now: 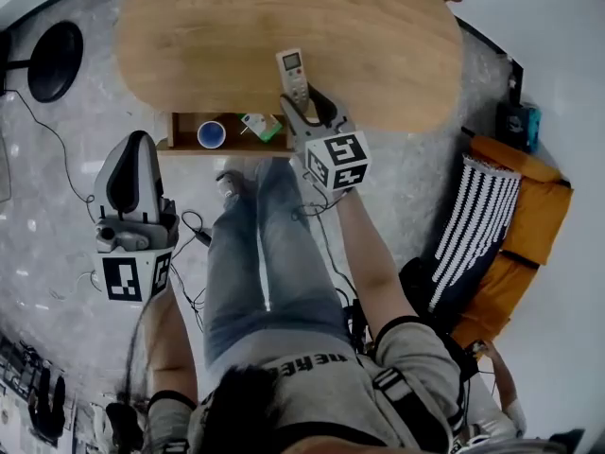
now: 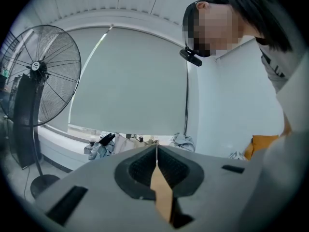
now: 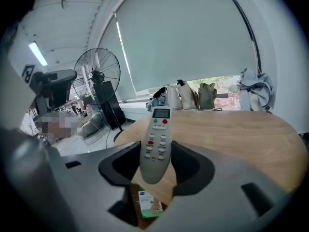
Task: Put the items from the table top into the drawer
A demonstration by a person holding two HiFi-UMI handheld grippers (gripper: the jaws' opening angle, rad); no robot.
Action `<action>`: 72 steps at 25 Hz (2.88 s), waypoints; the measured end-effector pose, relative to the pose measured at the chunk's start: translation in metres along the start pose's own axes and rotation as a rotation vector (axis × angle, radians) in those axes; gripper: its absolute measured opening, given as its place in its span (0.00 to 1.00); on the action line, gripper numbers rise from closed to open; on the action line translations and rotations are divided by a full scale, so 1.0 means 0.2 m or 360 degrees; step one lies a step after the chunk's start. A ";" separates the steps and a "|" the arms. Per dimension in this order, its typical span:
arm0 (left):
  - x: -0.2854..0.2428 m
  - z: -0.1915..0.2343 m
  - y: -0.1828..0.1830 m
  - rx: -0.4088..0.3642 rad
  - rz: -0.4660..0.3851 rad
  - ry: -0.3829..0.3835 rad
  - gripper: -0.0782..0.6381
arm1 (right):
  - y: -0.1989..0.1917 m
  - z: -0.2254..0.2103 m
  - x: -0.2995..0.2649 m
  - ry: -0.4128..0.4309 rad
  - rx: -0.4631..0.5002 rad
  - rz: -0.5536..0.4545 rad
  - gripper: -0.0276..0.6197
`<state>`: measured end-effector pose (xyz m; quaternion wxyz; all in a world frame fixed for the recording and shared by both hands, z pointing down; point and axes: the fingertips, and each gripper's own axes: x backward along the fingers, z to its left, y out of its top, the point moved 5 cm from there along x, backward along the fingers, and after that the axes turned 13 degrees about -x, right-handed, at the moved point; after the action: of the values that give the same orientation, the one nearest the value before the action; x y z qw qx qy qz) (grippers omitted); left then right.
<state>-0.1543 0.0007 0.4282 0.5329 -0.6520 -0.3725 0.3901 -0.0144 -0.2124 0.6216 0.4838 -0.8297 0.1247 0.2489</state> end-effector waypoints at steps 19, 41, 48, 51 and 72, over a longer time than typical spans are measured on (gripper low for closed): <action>0.40 0.23 -0.07 0.0017 -0.0008 0.0145 0.13 | -0.41 0.45 -0.17 0.0145 0.0285 0.0338 0.34; 0.50 0.31 -0.25 0.0066 0.0043 0.0205 0.13 | -0.93 0.31 -0.30 0.0092 0.0472 0.0870 0.34; 0.50 0.30 -0.26 0.0078 0.0052 0.0232 0.13 | -0.96 0.31 -0.31 0.0162 0.0621 0.0986 0.34; 0.50 0.29 -0.27 0.0083 0.0061 0.0239 0.13 | -0.98 0.28 -0.30 0.0130 0.0624 0.1032 0.34; 0.49 0.25 -0.35 0.0069 0.0144 0.0245 0.13 | -1.06 0.22 -0.59 0.0034 0.0732 0.1164 0.35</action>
<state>-0.1642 0.1202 0.4793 0.5559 -0.6845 -0.2920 0.3703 -0.0333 -0.0717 0.8230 0.5348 -0.6039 0.4678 0.3612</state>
